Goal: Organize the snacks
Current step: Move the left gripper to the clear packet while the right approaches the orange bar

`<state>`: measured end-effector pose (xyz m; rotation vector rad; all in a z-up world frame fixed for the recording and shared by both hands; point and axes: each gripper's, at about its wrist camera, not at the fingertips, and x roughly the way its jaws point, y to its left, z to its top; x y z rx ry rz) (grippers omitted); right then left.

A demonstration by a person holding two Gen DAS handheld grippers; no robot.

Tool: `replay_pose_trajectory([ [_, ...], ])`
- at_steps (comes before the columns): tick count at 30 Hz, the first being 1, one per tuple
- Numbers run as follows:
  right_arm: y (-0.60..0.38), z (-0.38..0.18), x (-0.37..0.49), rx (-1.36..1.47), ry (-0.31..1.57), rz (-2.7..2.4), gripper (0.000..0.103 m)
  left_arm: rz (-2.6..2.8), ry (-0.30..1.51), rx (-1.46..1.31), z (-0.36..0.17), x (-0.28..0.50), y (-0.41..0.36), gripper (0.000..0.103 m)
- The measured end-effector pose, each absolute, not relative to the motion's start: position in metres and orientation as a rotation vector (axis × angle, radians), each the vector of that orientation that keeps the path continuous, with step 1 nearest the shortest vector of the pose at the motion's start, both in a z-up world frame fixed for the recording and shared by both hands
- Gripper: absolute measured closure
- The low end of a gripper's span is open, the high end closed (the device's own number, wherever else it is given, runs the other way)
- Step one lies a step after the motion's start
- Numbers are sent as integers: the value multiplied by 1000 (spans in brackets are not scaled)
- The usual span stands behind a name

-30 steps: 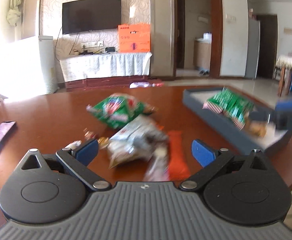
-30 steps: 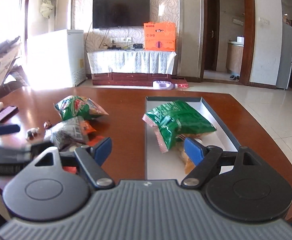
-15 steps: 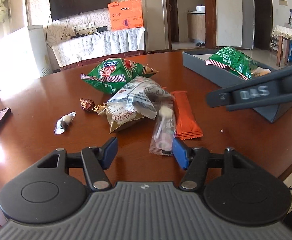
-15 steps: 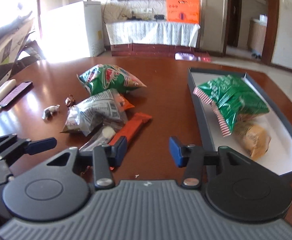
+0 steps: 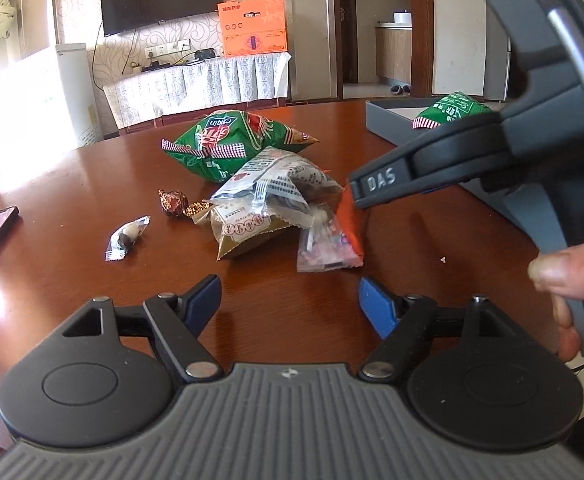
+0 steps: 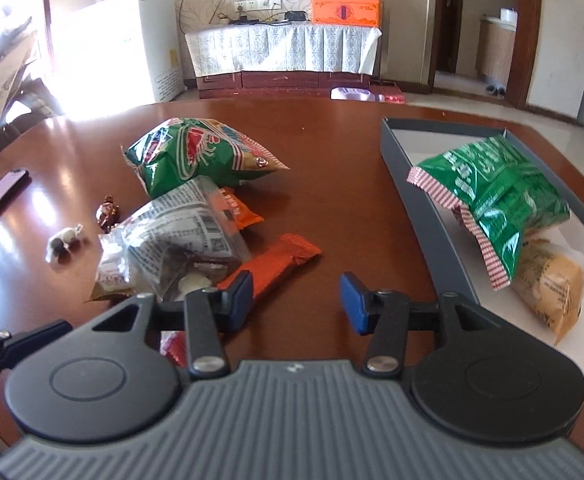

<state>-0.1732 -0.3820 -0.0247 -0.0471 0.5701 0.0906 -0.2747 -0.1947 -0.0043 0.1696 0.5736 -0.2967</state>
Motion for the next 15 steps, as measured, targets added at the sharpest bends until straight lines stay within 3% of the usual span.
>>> replay_pose_trajectory([
  [8,-386,-22,-163,9,592,114,43,-311,567,188,-7,-278,-202,20],
  [10,-382,-23,-161,7,600,131,31,-315,566,190,-7,-278,-204,19],
  [15,-366,-29,-165,-167,609,170,30,-331,551,220,-7,-278,-214,17],
])
